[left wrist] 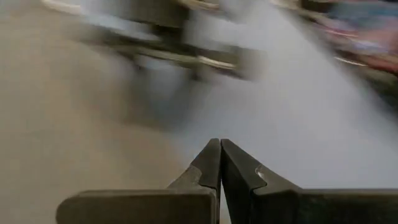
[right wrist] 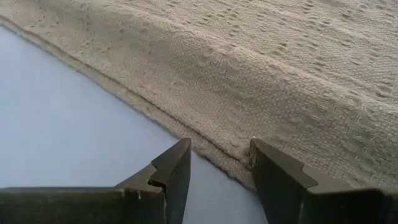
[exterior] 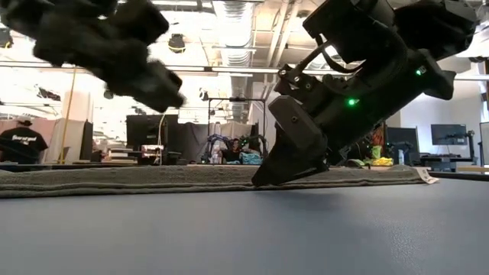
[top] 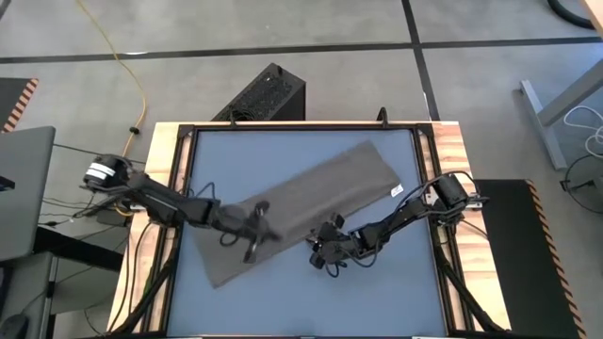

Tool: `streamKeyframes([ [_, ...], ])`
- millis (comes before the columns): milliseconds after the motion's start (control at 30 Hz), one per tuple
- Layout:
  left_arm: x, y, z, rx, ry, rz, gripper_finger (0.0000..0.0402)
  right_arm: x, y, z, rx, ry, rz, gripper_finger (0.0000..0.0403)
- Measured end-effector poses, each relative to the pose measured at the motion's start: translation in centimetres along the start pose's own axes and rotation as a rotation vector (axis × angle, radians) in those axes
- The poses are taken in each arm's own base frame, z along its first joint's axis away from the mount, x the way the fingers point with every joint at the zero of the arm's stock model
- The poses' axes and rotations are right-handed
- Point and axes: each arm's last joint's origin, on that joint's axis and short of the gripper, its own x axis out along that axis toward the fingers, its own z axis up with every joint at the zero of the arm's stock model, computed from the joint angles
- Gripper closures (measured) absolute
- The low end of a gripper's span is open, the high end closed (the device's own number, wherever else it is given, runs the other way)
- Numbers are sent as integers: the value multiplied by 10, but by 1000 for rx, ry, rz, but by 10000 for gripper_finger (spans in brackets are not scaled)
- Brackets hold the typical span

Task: Roll towel
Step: Roll the gray towel

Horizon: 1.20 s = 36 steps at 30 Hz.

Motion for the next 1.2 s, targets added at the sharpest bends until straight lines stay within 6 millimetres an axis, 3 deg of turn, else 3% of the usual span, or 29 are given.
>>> streamKeyframes([
  [100, 0, 31, -2, -16, 34, 179, 401, 0, 1, 2, 12, -15, 11, 214],
  [300, 12, 83, -24, -129, 109, 279, 401, 0, 2, 5, 33, -65, -1, 214],
  [433, 21, 103, -35, -165, 96, 256, 401, 0, 3, 8, 61, -100, -15, 214],
  [767, 52, 125, -49, -178, 182, 284, 401, 0, 1, 6, 52, -97, -42, 216],
  [933, 55, 126, -46, -171, 198, 274, 401, 10, -2, -6, 67, -119, -127, 231],
  [1200, 53, 131, -49, -173, 233, 309, 401, 18, 15, -20, 76, -118, -102, 244],
])
